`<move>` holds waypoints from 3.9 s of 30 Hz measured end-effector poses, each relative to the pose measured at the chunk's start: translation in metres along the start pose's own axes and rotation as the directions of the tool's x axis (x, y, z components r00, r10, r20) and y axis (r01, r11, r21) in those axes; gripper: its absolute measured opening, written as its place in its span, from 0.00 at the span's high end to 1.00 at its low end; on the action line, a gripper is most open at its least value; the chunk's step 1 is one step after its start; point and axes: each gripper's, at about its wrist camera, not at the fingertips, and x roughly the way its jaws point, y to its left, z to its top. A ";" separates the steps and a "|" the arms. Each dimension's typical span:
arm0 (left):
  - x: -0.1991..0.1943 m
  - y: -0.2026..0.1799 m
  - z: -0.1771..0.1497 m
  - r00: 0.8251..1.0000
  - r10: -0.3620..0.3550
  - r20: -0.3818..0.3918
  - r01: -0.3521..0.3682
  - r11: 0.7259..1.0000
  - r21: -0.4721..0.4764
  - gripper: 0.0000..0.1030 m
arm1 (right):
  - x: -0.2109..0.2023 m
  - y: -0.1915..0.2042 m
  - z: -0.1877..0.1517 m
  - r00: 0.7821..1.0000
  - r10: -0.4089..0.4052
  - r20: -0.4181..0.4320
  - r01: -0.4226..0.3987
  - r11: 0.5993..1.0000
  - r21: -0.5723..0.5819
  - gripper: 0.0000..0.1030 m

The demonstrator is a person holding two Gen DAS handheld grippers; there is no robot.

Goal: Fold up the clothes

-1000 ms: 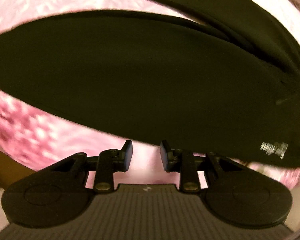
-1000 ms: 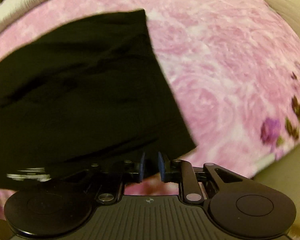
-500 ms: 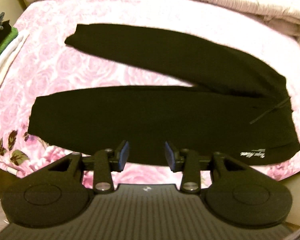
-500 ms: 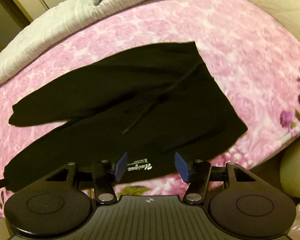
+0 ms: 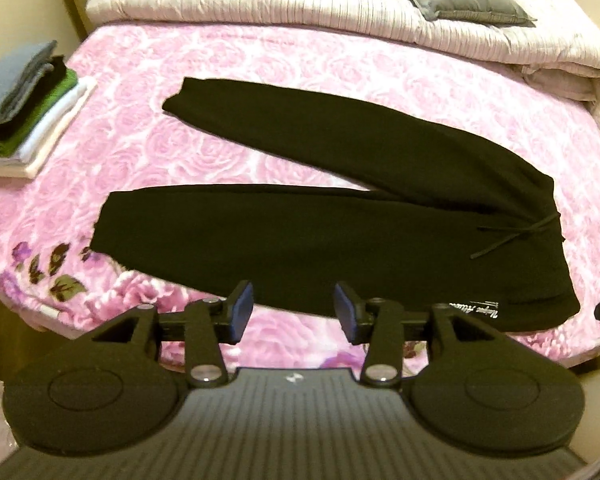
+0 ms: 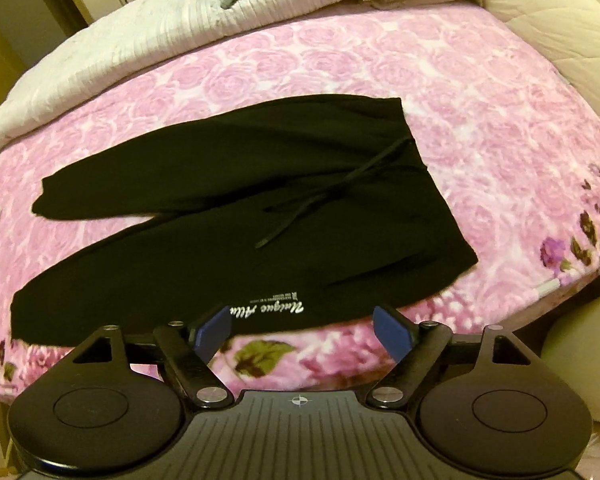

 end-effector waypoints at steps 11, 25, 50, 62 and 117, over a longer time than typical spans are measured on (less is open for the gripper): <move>-0.052 -0.062 -0.066 0.999 0.005 0.032 -0.006 1.000 0.007 0.59 | -0.047 -0.047 -0.040 1.000 0.005 0.019 -0.003 0.998 -0.066 0.10; -0.090 -0.099 -0.136 0.996 0.047 0.079 -0.043 0.998 -0.045 0.56 | -0.074 -0.077 -0.084 0.999 0.028 0.017 -0.024 0.978 -0.205 0.05; -0.107 -0.071 -0.151 0.985 0.155 0.079 -0.144 0.980 -0.136 0.56 | -0.074 -0.053 -0.081 0.993 0.115 0.029 -0.099 0.936 -0.337 0.05; -0.063 -0.048 -0.091 0.987 0.151 0.047 -0.145 0.982 -0.121 0.56 | -0.038 -0.008 -0.043 0.995 0.103 -0.012 -0.101 0.936 -0.336 0.05; 0.314 -0.133 0.215 0.946 -0.297 -0.127 0.323 0.874 0.362 0.56 | 0.267 0.106 0.215 0.992 0.124 -0.019 -0.120 0.896 -0.427 0.51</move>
